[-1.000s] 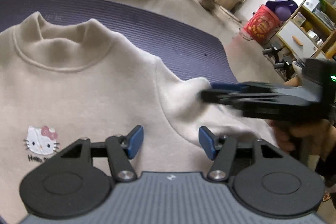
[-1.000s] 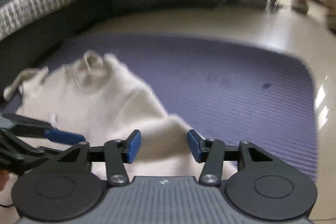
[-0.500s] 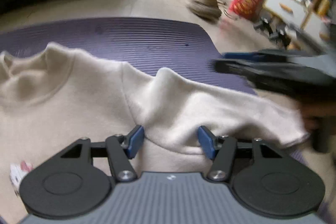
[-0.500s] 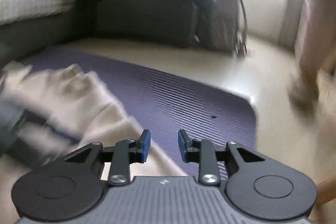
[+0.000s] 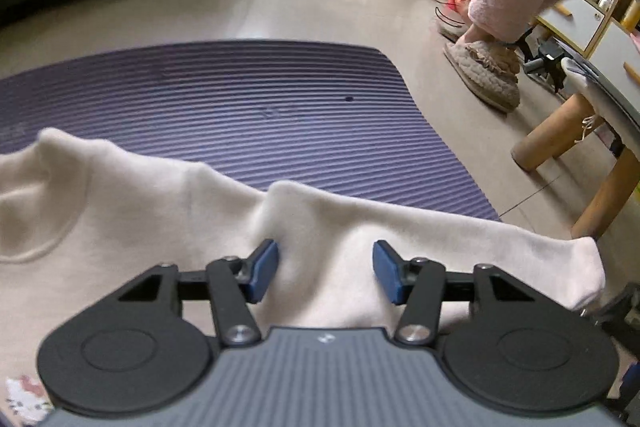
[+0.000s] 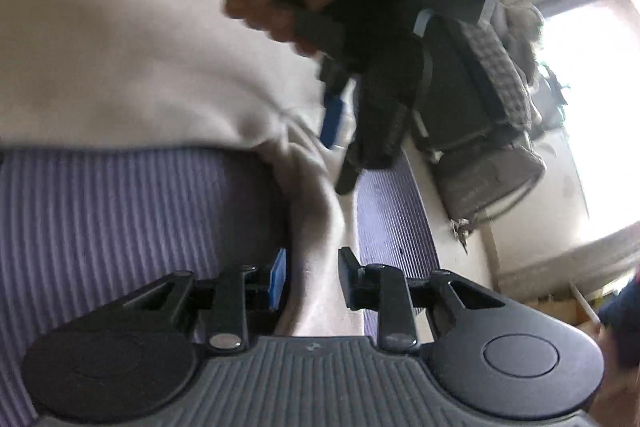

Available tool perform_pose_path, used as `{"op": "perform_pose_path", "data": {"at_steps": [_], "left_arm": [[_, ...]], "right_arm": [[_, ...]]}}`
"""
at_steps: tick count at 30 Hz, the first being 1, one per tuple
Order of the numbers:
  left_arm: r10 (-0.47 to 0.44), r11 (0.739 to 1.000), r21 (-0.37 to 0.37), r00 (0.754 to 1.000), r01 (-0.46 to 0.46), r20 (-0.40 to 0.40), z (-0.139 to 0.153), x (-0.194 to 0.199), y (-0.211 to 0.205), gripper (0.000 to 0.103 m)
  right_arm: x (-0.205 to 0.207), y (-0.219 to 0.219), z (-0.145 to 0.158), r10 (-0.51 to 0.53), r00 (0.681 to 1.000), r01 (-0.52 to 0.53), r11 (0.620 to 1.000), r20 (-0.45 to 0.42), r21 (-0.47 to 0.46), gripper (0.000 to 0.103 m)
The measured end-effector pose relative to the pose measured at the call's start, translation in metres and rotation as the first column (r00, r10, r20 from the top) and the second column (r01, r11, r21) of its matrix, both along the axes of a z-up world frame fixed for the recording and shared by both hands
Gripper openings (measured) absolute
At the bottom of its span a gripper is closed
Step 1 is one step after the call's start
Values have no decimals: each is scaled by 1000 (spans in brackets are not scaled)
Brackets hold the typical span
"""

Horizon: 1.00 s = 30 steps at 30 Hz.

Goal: Fold clothes

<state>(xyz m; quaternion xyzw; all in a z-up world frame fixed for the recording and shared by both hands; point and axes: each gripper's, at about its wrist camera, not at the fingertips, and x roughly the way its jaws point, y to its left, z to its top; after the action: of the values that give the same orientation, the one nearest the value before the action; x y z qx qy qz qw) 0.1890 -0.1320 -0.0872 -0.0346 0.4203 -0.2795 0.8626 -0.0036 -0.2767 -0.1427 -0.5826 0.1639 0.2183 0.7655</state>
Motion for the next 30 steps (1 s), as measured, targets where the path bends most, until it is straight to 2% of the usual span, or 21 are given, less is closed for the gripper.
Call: {"op": "perform_pose_path", "data": {"at_steps": [3, 5, 7, 10, 12, 14, 16, 18, 21, 22, 24, 26, 30], "left_arm": [[8, 1000, -30, 1000, -8, -1, -4, 3, -1, 43], [32, 996, -81, 999, -33, -16, -5, 4, 8, 33], [38, 993, -113, 999, -40, -26, -3, 4, 11, 18], [0, 981, -194, 999, -8, -43, 5, 0, 20, 16], [-34, 987, -160, 998, 24, -57, 1, 1, 13, 16], [-59, 994, -101, 996, 52, -69, -6, 2, 3, 17], [-55, 996, -78, 996, 49, -72, -11, 3, -1, 17], [-43, 996, -81, 998, 39, -49, -15, 3, -3, 17], [-19, 994, -111, 997, 11, -75, -17, 10, -1, 16], [-15, 993, -118, 996, 5, -84, -18, 13, -1, 16], [-10, 992, -124, 996, -2, -93, -18, 14, -1, 16], [-5, 992, -126, 995, -7, -98, -17, 14, -1, 16], [1, 994, -110, 994, -12, -107, -15, 15, -4, 16]], "right_arm": [[-6, 2, -7, 85, 996, -85, 995, -1, -51, 27], [-6, 7, -8, 129, 991, -130, 991, -25, -31, 27], [-1, 13, -10, 154, 988, -155, 986, -25, -55, 27], [15, 20, -8, 152, 987, -155, 985, -44, -71, 27], [25, 21, -8, 138, 988, -142, 987, -65, -70, 27], [33, 20, -6, 116, 989, -118, 993, -87, -30, 27], [46, 14, 5, 69, 987, -58, 996, -146, 73, 27], [59, 7, 13, 25, 978, 10, 986, -208, 165, 28], [76, -3, 24, -12, 951, 106, 952, -309, 289, 27], [81, -5, 26, -15, 943, 125, 942, -334, 312, 24], [86, -6, 28, -13, 928, 150, 929, -373, 339, 10], [87, -5, 31, -12, 917, 163, 924, -398, 346, 5], [80, -10, 50, 29, 865, 211, 885, -501, 415, 3]]}}
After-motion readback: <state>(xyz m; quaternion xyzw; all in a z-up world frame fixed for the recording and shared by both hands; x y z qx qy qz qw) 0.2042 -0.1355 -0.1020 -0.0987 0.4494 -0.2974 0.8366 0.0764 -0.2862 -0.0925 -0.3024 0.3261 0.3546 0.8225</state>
